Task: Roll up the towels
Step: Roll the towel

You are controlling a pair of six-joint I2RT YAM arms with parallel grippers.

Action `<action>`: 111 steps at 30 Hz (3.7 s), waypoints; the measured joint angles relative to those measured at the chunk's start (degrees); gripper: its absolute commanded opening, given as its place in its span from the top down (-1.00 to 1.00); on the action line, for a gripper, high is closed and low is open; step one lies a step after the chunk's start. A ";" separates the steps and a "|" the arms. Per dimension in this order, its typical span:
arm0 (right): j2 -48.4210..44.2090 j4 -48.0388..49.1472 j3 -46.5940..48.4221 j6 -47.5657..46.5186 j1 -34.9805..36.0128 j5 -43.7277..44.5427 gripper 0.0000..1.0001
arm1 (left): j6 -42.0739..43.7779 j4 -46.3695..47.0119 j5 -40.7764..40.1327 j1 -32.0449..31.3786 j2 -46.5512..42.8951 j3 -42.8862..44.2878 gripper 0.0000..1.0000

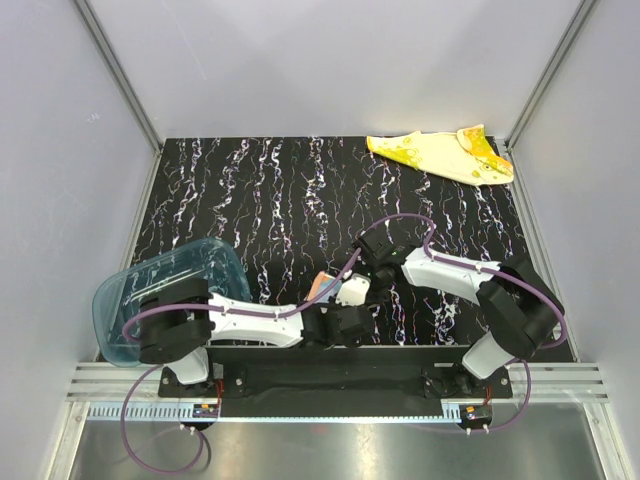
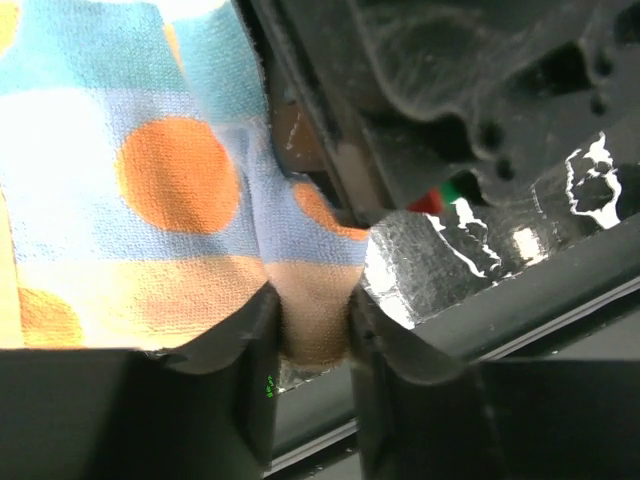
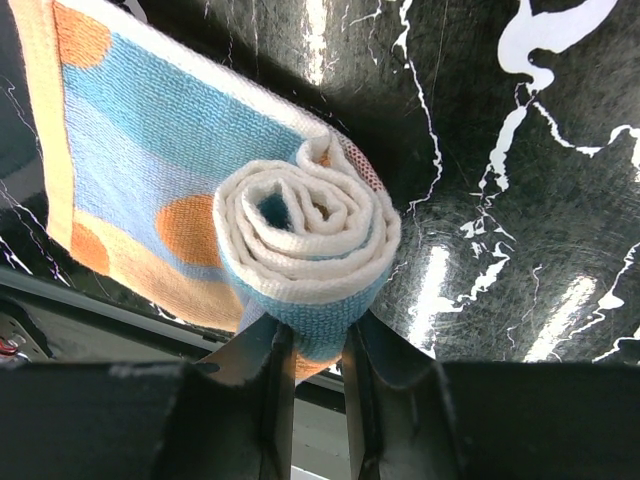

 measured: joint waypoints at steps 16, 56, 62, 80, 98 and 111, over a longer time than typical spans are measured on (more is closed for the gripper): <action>0.94 -1.44 1.18 -1.09 -1.22 -3.65 0.09 | -6.10 9.05 -0.07 -0.35 -11.17 -13.88 1.00; -14.53 14.47 -16.83 -3.50 -11.39 -17.07 -0.32 | -22.27 41.75 24.63 17.35 -20.46 -37.88 1.00; -12.17 23.45 -18.21 -0.96 -9.60 -19.74 -0.36 | -25.31 43.63 26.23 18.88 -20.35 -39.32 1.00; 1.07 44.83 -19.54 4.87 -4.85 -23.67 -0.05 | -28.04 51.60 34.23 24.17 -16.59 -42.10 1.00; 3.13 35.45 -12.87 3.89 -2.82 -19.56 0.57 | -20.76 36.44 31.78 23.69 -22.45 -36.11 -0.10; 1.97 13.73 -3.48 1.62 -1.90 -10.40 0.60 | -5.09 -1.92 5.57 8.48 -27.54 -14.82 -0.17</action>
